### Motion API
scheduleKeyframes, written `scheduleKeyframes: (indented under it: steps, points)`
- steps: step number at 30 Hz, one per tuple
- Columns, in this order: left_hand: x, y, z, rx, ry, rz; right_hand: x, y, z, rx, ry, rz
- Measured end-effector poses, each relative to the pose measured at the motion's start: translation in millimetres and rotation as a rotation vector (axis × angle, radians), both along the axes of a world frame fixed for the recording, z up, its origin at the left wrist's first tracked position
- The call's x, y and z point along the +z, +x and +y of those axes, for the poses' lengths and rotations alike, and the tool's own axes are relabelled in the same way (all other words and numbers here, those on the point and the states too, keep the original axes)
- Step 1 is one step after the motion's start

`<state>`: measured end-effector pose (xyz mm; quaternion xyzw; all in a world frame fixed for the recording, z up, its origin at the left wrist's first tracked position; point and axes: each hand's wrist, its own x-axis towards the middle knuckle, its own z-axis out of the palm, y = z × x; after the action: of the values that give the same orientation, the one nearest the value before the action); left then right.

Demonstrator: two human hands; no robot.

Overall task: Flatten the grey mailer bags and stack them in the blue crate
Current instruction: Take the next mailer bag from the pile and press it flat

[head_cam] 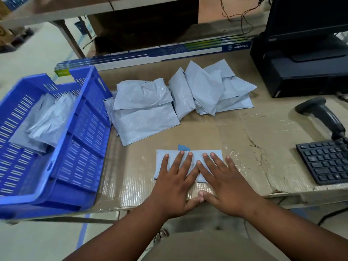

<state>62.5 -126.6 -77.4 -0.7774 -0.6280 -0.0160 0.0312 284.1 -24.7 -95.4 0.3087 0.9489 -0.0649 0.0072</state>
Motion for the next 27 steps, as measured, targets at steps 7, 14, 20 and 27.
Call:
scheduleKeyframes:
  steps: [7,14,20,27]
  points:
    - [-3.2,-0.4,2.4,0.004,-0.013,-0.019,-0.7,-1.3,1.9,-0.007,-0.02,0.018]
    - [-1.0,-4.3,28.9,0.064,-0.061,-0.022,7.7,-17.0,34.0,-0.011,-0.041,-0.032]
    - [10.6,-30.7,14.7,0.181,0.061,-0.032,25.4,-47.7,24.7,0.003,0.022,0.093]
    - [-14.2,-65.8,-7.0,0.279,-0.093,-0.091,2.7,-99.3,11.6,0.063,0.001,0.028]
